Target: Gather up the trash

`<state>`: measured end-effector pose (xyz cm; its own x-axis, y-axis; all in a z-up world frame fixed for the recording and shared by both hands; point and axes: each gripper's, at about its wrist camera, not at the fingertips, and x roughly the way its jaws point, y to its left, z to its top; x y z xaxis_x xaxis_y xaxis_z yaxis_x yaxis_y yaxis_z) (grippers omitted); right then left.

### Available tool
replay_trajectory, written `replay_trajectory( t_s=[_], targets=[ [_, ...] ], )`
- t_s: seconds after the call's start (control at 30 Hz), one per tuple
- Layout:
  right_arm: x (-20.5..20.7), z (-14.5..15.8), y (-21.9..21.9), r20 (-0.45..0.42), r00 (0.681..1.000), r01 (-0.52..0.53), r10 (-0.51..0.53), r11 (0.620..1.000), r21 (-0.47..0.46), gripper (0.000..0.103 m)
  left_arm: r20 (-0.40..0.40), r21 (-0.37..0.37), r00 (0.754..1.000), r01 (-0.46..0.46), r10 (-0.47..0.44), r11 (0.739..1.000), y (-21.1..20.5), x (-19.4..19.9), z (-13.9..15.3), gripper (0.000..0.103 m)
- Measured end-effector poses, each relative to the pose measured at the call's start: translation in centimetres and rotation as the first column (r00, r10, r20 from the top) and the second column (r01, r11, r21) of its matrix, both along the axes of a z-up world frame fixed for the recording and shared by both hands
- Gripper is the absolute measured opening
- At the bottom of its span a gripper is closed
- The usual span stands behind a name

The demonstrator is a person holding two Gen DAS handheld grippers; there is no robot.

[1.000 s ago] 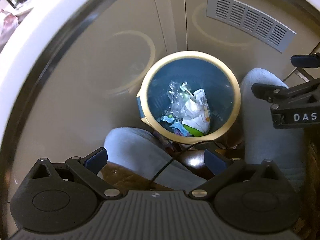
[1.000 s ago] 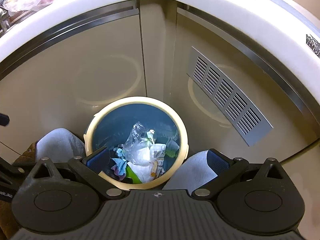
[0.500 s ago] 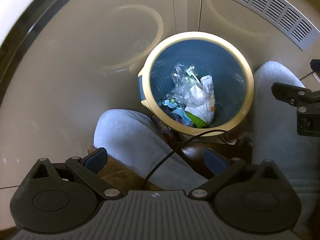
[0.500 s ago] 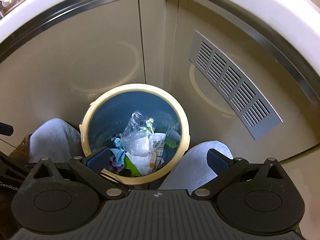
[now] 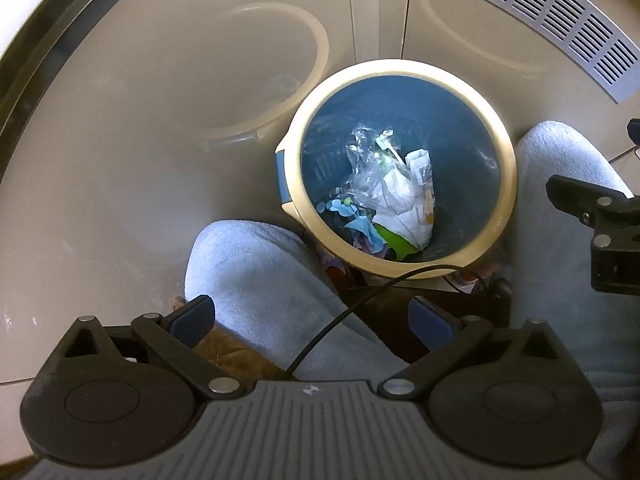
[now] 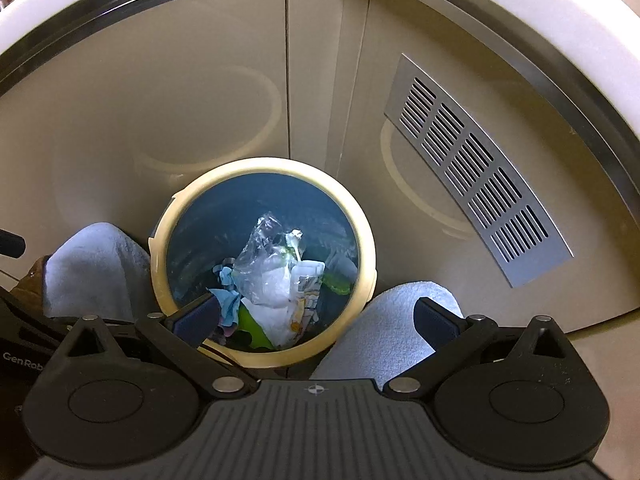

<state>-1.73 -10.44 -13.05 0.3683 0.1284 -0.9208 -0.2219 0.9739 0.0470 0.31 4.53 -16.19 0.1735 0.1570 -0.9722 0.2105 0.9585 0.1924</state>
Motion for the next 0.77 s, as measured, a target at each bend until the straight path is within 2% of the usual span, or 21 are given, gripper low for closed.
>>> replay_trajectory(
  t_s=[0.77],
  targets=[
    [-0.9, 1.8, -0.3, 0.067, 0.998, 0.003, -0.003, 1.0, 0.004, 0.103, 0.037, 0.007, 0.999, -0.02, 0.019, 1.0, 0.0, -0.6, 1.4, 0.103]
  ],
)
